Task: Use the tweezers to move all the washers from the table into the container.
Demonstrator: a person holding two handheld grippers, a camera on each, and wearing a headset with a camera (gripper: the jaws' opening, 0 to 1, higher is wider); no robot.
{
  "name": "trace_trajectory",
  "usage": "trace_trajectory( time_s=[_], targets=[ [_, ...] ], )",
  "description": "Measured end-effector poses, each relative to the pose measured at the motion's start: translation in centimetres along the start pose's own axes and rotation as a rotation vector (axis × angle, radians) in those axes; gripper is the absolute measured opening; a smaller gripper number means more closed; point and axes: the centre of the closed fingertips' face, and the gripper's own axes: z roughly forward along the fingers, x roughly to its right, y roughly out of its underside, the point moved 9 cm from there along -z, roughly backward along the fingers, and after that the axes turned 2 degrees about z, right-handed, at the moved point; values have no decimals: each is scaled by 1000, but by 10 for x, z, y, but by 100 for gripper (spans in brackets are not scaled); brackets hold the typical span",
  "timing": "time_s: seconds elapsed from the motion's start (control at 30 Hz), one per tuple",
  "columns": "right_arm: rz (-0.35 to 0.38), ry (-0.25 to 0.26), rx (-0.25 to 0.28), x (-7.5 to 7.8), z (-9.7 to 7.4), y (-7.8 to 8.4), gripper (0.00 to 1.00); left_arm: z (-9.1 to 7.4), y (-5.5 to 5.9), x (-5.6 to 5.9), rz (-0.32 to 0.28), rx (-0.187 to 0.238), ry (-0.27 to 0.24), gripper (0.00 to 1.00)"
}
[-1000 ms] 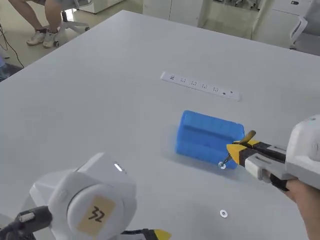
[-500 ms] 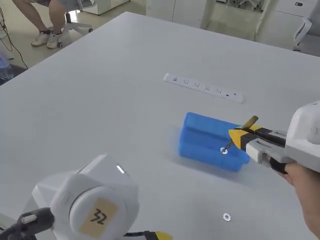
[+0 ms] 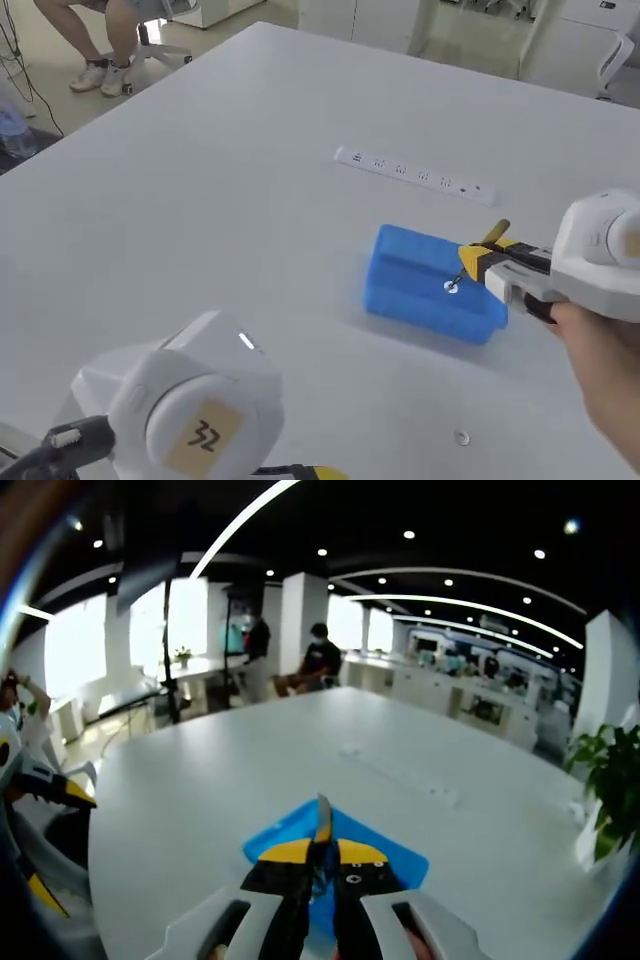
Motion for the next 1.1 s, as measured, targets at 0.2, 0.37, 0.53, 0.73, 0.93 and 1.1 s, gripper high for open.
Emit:
trace_trajectory(
  time_s=[0.2, 0.37, 0.53, 0.73, 0.93, 1.1],
  targets=[
    [7, 1, -34, 1, 15, 12, 3, 1, 1, 1, 4, -8, 2, 91],
    [1, 0, -78, 2, 25, 26, 3, 1, 2, 1, 6, -13, 0, 91],
    [16, -3, -108, 1, 34, 36, 3, 1, 4, 0, 0, -17, -1, 91],
    [10, -4, -120, -1, 34, 39, 3, 2, 5, 0, -1, -26, -2, 91],
    [10, -2, -135, 0, 36, 43, 3, 1, 5, 0, 3, -26, -2, 91],
    [15, -1, -126, 1, 36, 47, 3, 1, 5, -1, 4, -25, -5, 91]
  ],
)
